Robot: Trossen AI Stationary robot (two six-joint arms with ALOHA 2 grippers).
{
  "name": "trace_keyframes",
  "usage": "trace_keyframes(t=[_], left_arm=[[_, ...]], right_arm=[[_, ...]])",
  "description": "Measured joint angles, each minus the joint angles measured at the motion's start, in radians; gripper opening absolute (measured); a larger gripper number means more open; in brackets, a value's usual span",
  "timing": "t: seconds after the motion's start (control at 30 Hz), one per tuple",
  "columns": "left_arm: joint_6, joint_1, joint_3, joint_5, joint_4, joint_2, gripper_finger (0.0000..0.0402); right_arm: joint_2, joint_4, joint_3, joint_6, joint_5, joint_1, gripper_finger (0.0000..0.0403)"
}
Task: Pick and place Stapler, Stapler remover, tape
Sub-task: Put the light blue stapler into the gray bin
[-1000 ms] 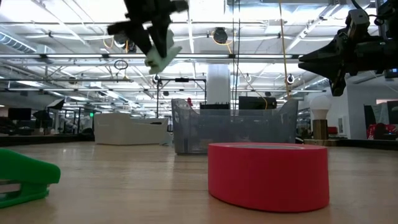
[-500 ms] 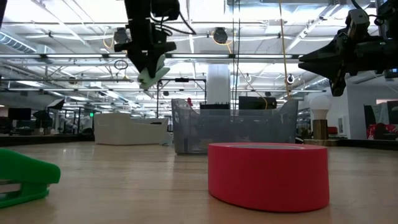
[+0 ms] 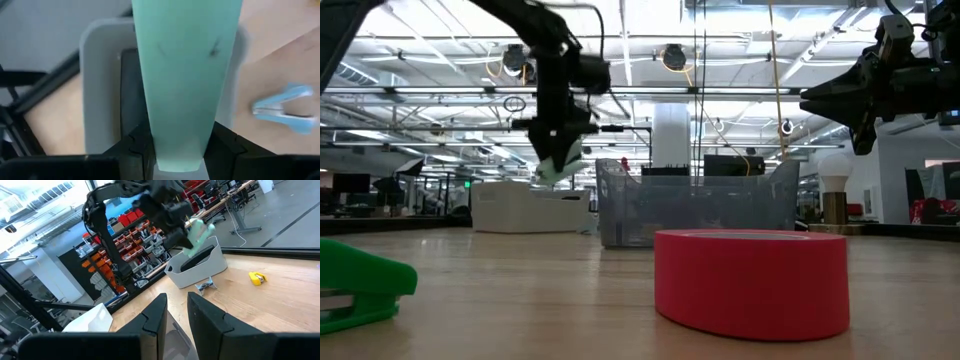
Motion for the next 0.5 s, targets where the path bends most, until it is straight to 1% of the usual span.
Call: trace_keyframes(t=[0.23,0.5], left_arm=[[0.018,0.012,0.000,0.048,-0.093,0.086,0.0122],[0.023,-0.014,0.000,0.077,-0.159,0.099,0.0122]], right_arm=[[0.000,0.000,0.000,0.000,0.000,0.000,0.0070],[0.000,-0.004,0.000,-0.001,0.000,0.000,0.0070]])
